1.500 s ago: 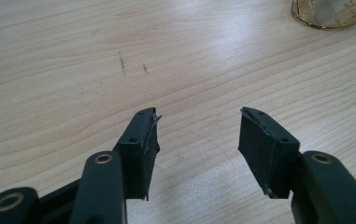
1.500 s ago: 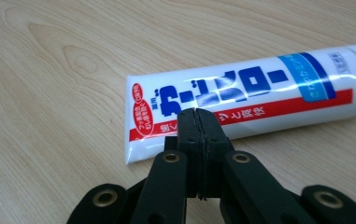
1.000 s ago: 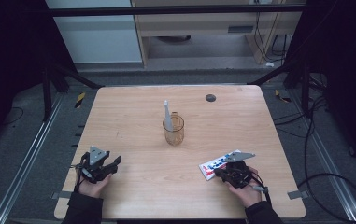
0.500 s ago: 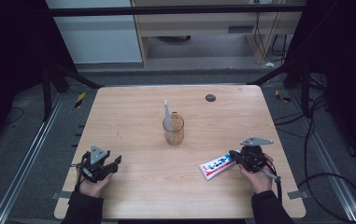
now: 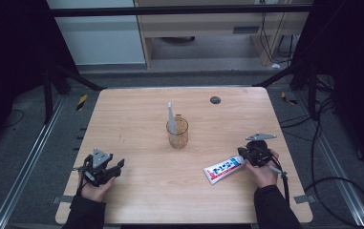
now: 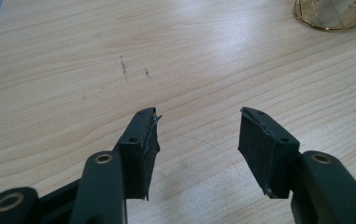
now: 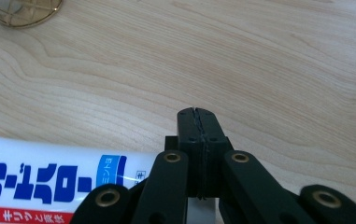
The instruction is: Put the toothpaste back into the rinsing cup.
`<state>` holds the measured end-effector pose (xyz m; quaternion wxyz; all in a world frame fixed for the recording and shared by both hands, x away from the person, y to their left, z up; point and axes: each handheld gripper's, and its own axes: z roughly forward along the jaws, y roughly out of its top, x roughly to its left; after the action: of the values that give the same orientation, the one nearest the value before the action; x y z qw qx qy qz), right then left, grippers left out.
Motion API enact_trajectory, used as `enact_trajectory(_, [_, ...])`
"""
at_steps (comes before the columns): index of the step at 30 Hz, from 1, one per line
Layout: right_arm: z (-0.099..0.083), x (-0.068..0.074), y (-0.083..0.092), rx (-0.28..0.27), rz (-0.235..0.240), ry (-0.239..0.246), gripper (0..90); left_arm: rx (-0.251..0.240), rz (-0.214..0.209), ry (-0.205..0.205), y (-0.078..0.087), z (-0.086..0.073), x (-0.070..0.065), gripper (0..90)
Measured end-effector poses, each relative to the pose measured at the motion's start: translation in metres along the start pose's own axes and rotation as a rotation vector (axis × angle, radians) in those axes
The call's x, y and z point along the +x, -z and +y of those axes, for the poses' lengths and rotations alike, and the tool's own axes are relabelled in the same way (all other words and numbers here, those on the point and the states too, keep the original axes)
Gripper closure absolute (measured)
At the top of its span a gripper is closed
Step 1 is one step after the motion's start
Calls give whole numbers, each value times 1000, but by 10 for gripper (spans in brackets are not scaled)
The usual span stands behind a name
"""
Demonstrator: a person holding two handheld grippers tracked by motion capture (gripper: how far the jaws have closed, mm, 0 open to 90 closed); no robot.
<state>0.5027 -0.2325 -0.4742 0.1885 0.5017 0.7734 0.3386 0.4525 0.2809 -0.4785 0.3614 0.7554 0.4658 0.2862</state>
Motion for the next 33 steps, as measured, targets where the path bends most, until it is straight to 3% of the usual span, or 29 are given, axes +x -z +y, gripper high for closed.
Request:
enact_trajectory(17, [-24, 0, 16, 60, 9, 18, 900, -3, -2, 0, 2, 0, 0, 454])
enact_trajectory(33, [-45, 18, 37, 74, 74, 42, 900, 2, 6, 0, 1, -1, 2, 439])
